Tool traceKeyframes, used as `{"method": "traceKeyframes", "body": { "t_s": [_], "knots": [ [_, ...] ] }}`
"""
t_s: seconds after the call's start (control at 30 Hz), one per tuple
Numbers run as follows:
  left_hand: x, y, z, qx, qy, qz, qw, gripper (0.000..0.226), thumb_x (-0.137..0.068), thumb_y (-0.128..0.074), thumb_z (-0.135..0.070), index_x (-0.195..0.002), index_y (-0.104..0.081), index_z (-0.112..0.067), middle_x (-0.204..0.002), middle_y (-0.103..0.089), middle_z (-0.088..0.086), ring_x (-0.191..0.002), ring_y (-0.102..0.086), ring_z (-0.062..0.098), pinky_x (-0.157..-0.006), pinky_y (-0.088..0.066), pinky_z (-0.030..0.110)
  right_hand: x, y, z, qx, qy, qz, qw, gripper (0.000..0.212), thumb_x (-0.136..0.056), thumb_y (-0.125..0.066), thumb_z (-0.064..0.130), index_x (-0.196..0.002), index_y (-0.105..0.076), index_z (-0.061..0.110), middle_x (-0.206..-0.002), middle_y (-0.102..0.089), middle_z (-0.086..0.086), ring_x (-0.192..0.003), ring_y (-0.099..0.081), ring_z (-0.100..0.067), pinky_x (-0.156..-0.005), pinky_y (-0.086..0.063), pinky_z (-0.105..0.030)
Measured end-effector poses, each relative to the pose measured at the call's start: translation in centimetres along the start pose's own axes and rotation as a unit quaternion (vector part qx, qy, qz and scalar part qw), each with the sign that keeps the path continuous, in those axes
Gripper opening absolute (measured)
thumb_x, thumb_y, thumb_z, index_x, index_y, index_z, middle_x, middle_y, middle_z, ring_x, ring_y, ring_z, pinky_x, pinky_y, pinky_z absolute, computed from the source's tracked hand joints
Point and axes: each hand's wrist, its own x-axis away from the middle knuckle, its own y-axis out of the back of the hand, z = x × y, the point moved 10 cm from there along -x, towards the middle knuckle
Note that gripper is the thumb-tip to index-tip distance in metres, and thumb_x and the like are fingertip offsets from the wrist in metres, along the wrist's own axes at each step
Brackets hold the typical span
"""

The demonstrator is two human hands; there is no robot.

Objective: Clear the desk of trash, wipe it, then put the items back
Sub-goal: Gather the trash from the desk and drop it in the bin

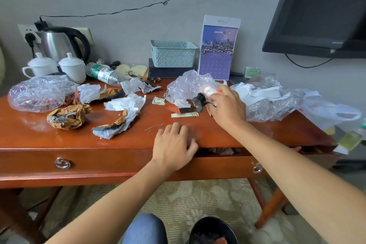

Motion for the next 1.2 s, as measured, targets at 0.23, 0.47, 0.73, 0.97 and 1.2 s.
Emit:
{"method": "traceKeyframes", "body": {
  "t_s": [0.23, 0.47, 0.73, 0.97, 1.2],
  "knots": [
    [-6.9, -3.7, 0.4, 0.013, 0.045, 0.133, 0.99, 0.075, -0.095, -0.049, -0.059, -0.156, -0.023, -0.025, -0.164, -0.02, 0.009, -0.141, -0.034, 0.041, -0.108, -0.042, 0.056, 4.9, 3.8, -4.1, 0.002, -0.028, -0.02, 0.999, 0.013, -0.095, -0.067, 0.031, -0.101, -0.076, 0.025, -0.141, -0.049, 0.005, -0.129, -0.044, -0.025, -0.079, -0.039, -0.035],
    [-12.5, -8.3, 3.9, 0.02, 0.1, 0.193, 0.976, 0.09, -0.077, -0.041, -0.087, -0.152, -0.018, -0.043, -0.171, -0.007, 0.003, -0.153, -0.007, 0.048, -0.112, -0.018, 0.077, 6.4, 5.4, -8.7, 0.023, -0.06, -0.059, 0.996, 0.013, -0.092, -0.072, 0.032, -0.102, -0.079, 0.026, -0.137, -0.054, 0.004, -0.128, -0.049, -0.025, -0.078, -0.046, -0.036],
    [-17.4, -14.3, 8.6, 0.021, 0.12, 0.262, 0.957, 0.094, -0.067, -0.025, -0.103, -0.139, -0.044, -0.046, -0.154, -0.036, 0.01, -0.144, -0.027, 0.05, -0.114, -0.017, 0.073, 4.1, 4.2, -10.9, 0.002, -0.076, -0.076, 0.994, 0.016, -0.091, -0.075, 0.034, -0.104, -0.079, 0.026, -0.132, -0.055, 0.005, -0.124, -0.052, -0.025, -0.079, -0.053, -0.042],
    [-16.1, -9.4, 7.0, 0.067, 0.079, 0.124, 0.987, 0.027, -0.093, -0.066, -0.029, -0.11, -0.069, -0.008, -0.118, -0.061, 0.015, -0.106, -0.062, 0.041, -0.087, -0.053, 0.049, 4.2, 2.6, -10.2, -0.028, -0.087, -0.053, 0.994, 0.017, -0.091, -0.074, 0.035, -0.105, -0.078, 0.026, -0.133, -0.053, 0.006, -0.126, -0.051, -0.026, -0.082, -0.054, -0.048],
    [-9.4, -3.7, 5.2, 0.065, 0.0, 0.083, 0.994, 0.008, -0.084, -0.062, 0.0, -0.089, -0.069, -0.003, -0.101, -0.061, 0.017, -0.088, -0.062, 0.04, -0.074, -0.049, 0.045, 7.1, 5.1, -8.2, -0.036, -0.081, -0.055, 0.995, 0.019, -0.093, -0.072, 0.036, -0.109, -0.077, 0.026, -0.138, -0.051, 0.005, -0.128, -0.048, -0.025, -0.084, -0.05, -0.041]
  ]
}}
